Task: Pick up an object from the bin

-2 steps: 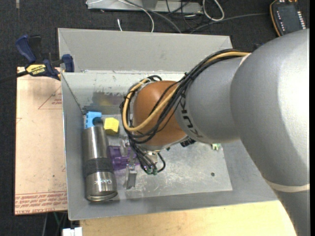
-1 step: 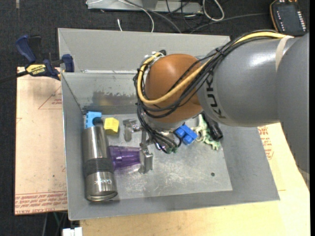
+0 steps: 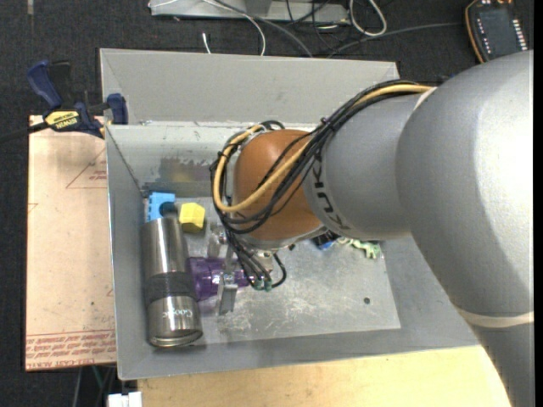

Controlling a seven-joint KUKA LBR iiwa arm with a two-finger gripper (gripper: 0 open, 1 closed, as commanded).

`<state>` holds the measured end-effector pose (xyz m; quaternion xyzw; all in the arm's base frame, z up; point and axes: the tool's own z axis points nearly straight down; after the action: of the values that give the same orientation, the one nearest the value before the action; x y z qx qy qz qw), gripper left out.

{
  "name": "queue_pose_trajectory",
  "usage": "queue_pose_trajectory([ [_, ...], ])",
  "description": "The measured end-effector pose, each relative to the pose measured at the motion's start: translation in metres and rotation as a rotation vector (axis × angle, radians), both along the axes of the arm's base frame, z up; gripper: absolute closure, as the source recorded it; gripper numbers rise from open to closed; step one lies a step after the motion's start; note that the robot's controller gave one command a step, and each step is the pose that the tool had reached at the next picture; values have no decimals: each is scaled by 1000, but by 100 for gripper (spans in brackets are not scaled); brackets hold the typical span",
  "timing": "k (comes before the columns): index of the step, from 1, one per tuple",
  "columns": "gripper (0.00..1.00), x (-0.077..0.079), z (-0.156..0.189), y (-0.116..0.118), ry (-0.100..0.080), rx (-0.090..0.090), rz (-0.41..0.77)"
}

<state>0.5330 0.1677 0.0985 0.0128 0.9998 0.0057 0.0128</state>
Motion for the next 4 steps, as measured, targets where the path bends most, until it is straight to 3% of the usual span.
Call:
queue_pose_trajectory([
  [1,0,12,-29,-16,7,-8,289],
  [2,100,1,-29,-14,2,-3,-66],
  [3,100,1,-29,-14,2,-3,-67],
  [4,100,-2,-5,-15,12,-6,-69],
])
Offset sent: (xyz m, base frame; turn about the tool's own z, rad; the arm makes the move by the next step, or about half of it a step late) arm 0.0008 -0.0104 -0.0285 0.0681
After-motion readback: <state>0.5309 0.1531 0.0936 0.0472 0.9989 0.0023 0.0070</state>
